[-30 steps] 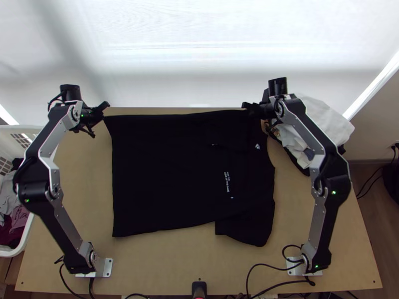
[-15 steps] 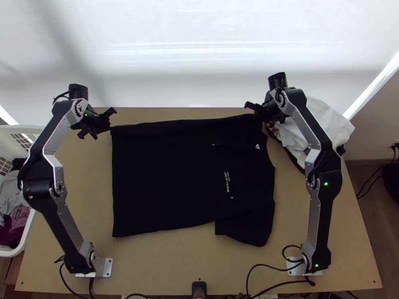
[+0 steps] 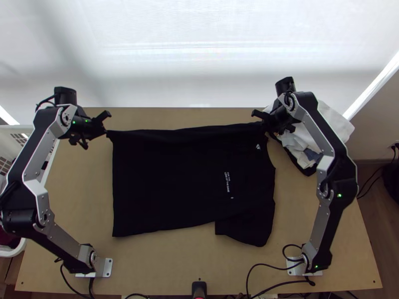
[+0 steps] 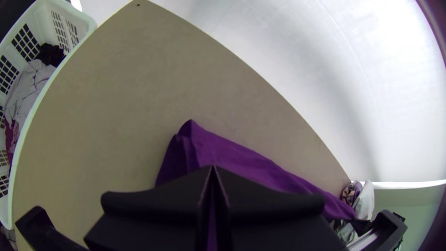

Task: Fold the t-shirt

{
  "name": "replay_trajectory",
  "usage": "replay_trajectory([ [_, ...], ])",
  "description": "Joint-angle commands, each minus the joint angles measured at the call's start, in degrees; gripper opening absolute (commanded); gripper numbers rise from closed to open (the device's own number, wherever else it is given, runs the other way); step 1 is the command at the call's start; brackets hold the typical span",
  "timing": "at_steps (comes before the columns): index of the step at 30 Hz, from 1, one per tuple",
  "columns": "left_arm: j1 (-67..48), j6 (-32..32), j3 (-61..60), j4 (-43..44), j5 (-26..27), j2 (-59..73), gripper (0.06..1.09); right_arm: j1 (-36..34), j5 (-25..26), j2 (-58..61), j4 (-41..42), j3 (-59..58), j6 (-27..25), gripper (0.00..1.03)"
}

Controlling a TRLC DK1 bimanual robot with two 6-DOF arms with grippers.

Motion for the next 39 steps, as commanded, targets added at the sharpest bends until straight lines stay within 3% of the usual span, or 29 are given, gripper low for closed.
replay_trajectory([
  [1,0.5,0.7,-4.6,-0.8,0.8,-3.1,0.09,-0.2,1.5,-3.8,0.9,-4.2,0.1,0.03],
  [17,1.2,2.8,-19.2,4.6,0.7,-8.4,0.09,1.8,5.6,-11.4,10.4,-23.1,0.4,0.03],
  [26,0.3,3.8,-25.1,6.7,2.9,-14.5,0.10,3.7,10.9,-14.3,14.6,-29.2,0.1,0.04],
  [27,-0.2,4.1,-25.4,6.9,2.9,-15.7,0.13,4.0,11.3,-14.7,14.6,-29.2,-0.1,0.14],
  [28,-0.4,4.6,-25.8,6.9,2.9,-17.1,0.29,4.3,11.6,-15.4,14.6,-29.3,-0.4,0.31],
  [30,-0.9,5.4,-26.7,6.9,2.9,-20.1,0.74,4.8,12.4,-16.6,14.6,-29.7,-0.9,0.65],
  [31,-1.1,5.6,-27.3,7.2,3.0,-21.5,0.90,5.1,12.6,-17.6,14.6,-29.9,-0.9,0.71],
  [34,-1.1,6.0,-28.0,7.9,4.0,-24.8,1.03,5.2,12.9,-20.3,14.6,-30.7,-1.3,0.86],
  [39,-0.9,6.9,-29.2,7.9,4.0,-28.8,1.04,4.8,13.9,-27.8,14.8,-34.1,-1.8,0.90],
])
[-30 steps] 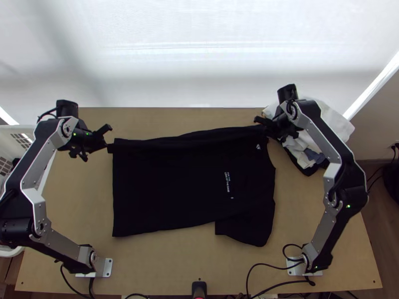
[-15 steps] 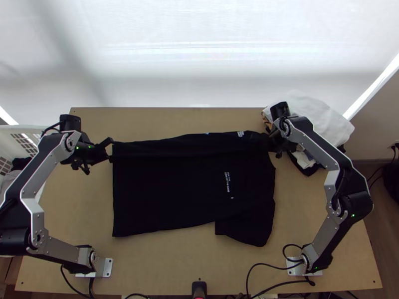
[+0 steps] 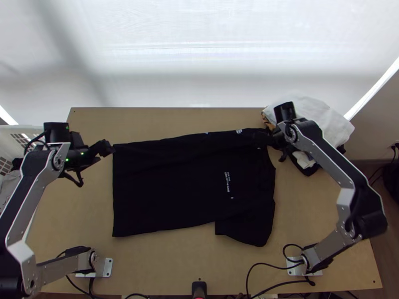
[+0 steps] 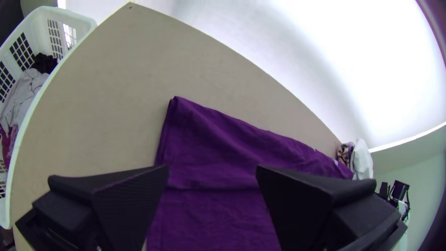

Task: Fold the t-shirt

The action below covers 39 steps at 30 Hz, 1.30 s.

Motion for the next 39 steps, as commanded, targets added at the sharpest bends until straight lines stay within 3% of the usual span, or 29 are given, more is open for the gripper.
replay_trajectory([
  [1,0.1,1.3,-2.5,0.3,0.6,-2.9,1.04,-0.2,1.0,-6.7,0.3,-3.2,-0.7,0.92],
  [8,-1.5,2.6,-4.7,-3.1,2.1,-9.7,1.04,-0.2,0.7,-15.1,-11.2,-5.5,2.9,0.96],
  [11,-1.6,2.5,-6.2,-2.8,2.0,-12.0,1.04,-0.5,-5.1,-15.6,-20.8,-7.2,7.8,0.97],
  [13,-1.6,2.7,-6.9,-3.2,1.5,-12.8,1.04,-0.5,-12.1,-15.7,-26.9,-9.3,7.9,0.97],
  [15,-1.6,2.9,-7.7,-3.2,1.4,-14.4,1.04,0.1,-13.3,-16.4,-30.1,-11.8,7.6,0.97],
  [18,-1.6,3.5,-8.5,-3.6,1.4,-16.1,1.04,0.9,-14.2,-19.2,-29.4,-16.5,4.1,0.98],
  [21,-1.6,3.7,-9.1,-4.1,1.4,-17.3,1.04,-0.1,-17.1,-22.4,-27.0,-20.3,4.3,0.97],
  [28,-1.6,4.1,-9.1,-6.0,1.1,-19.2,1.04,-0.5,-18.3,-26.7,-25.3,-27.8,4.3,0.65],
  [36,-1.6,4.3,-9.1,-7.7,0.9,-20.9,1.04,-0.3,-18.3,-27.0,-21.1,-33.7,2.9,0.64],
  [39,-1.6,4.5,-9.1,-7.9,0.9,-21.2,1.04,-0.4,-18.3,-26.6,-17.8,-34.8,2.3,0.49],
])
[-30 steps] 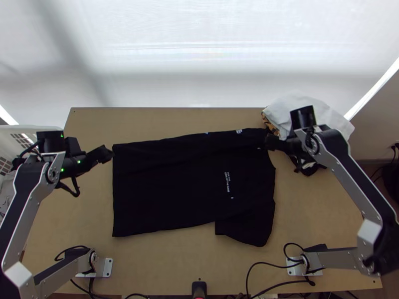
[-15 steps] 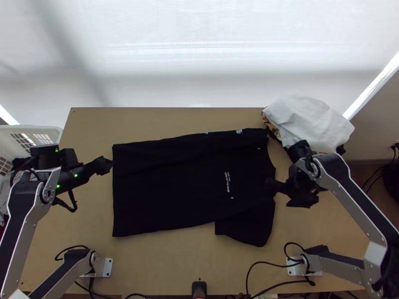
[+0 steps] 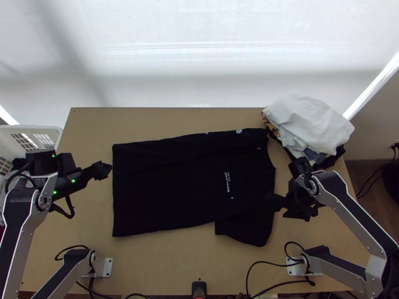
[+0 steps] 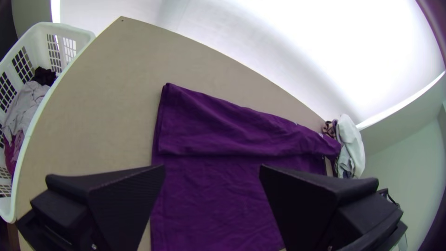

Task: Fold the t-shirt

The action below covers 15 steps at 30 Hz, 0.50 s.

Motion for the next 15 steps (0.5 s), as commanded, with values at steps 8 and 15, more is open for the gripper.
replay_trajectory([
  [8,-1.5,9.5,-1.4,-8.7,-0.4,-0.7,1.04,-0.3,-0.5,3.8,5.6,-3.1,-1.8,0.38],
  [15,-1.5,24.1,-1.3,-22.2,-6.5,1.6,1.04,-0.1,-0.4,4.6,6.1,-3.6,-1.8,0.34],
])
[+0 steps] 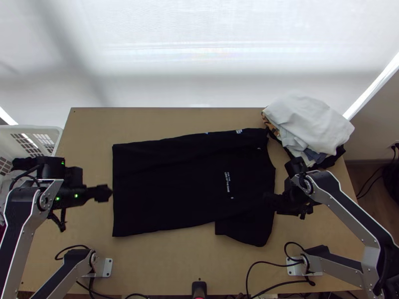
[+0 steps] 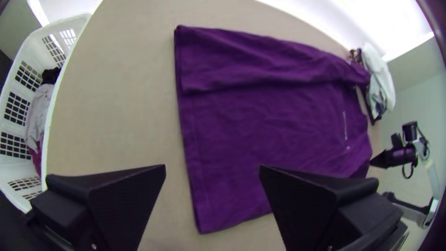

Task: Fold the t-shirt

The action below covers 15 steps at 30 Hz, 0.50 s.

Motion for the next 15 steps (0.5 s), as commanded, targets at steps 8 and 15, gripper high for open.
replay_trajectory([
  [8,-5.0,13.1,-5.5,-12.0,-8.7,3.4,1.04,1.4,0.7,-0.8,1.4,-2.1,-0.5,0.03],
  [15,-9.7,13.5,-9.6,-13.3,-9.9,6.0,1.03,1.4,0.7,-1.4,1.4,-1.8,-0.2,0.03],
])
